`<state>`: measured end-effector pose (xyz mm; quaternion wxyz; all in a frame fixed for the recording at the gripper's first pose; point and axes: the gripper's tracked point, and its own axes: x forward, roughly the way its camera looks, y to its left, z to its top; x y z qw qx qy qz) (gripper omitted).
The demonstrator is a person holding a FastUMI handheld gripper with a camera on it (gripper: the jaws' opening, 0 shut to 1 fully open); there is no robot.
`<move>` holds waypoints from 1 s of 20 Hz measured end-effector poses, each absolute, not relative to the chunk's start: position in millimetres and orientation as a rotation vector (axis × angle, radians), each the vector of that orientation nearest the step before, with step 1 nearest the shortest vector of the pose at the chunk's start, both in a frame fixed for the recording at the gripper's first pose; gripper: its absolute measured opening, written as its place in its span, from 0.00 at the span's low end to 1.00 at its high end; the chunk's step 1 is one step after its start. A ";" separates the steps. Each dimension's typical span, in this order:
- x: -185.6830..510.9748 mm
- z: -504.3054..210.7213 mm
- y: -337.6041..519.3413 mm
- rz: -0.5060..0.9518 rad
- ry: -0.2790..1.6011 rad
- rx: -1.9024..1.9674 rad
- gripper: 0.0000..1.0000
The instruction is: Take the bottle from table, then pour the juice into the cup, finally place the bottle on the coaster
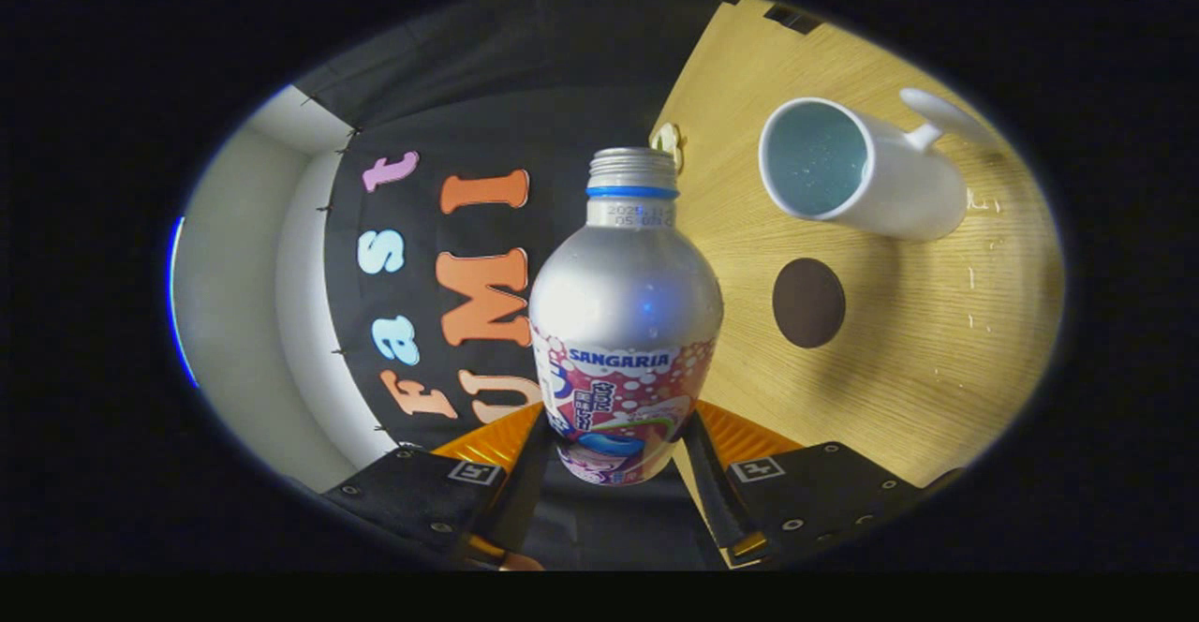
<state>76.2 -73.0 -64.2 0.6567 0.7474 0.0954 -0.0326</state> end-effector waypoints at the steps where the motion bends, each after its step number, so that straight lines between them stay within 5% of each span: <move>1: 77.2 -63.1 -73.2 -0.073 0.215 1.709 0.74; 20: 75.9 -51.9 -95.4 -0.132 0.203 1.949 0.74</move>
